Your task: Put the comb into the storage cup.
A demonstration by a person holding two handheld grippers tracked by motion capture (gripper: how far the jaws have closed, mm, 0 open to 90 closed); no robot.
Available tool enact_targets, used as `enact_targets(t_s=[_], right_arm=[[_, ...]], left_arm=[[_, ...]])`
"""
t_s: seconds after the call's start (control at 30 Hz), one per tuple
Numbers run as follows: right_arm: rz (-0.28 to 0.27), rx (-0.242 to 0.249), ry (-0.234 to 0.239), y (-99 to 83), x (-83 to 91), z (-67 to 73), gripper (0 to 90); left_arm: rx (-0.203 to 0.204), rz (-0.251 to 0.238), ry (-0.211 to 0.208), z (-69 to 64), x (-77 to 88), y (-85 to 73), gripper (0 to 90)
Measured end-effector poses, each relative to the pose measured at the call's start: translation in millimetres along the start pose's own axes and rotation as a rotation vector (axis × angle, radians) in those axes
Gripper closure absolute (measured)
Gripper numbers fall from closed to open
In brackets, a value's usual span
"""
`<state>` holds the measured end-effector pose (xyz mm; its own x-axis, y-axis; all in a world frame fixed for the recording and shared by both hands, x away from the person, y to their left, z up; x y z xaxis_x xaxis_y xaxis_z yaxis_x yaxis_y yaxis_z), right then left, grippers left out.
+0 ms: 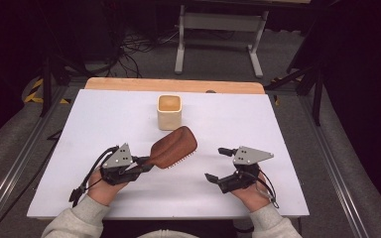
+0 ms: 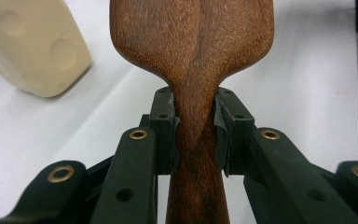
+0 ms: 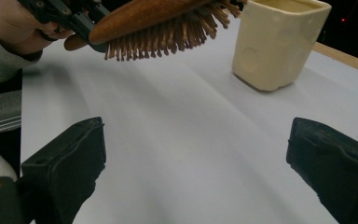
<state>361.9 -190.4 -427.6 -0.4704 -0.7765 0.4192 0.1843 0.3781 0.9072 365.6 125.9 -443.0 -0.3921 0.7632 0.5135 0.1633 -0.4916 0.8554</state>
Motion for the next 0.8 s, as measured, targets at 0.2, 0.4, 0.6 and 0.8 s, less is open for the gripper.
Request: enact_targets(t_s=[0.2, 0.4, 0.6, 0.8], right_arm=[[0.006, 0.007, 0.019, 19.0, -14.0, 0.5, 3.3], [-0.002, -0.028, 0.067, 37.0, -30.8, 1.6, 1.2], [0.024, -0.021, 0.084, 45.8, -49.5, 4.2, 1.0], [0.031, -0.032, 0.085, 51.4, -62.9, 5.6, 0.7]], left_arm=[[-0.013, -0.001, 0.023, 0.7, 2.3, -0.3, 72.2], [-0.014, 0.001, 0.029, 1.5, 2.1, -1.7, 72.2], [-0.016, -0.005, 0.031, 1.1, 3.3, -1.6, 72.2], [-0.023, -0.012, 0.036, 0.0, 4.2, -1.3, 72.2]])
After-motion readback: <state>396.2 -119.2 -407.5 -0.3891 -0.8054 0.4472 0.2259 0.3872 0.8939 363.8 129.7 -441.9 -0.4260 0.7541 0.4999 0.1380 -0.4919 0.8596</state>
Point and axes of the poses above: each handheld gripper's, and its own axes: x roughly backward along the jaws, y roughly out of its top, z roughly to its left, the point moved 4 cm from there along -x, roughly forward along the jaws, and after that the axes turned 1 degree about -z, right-handed, at the moved point
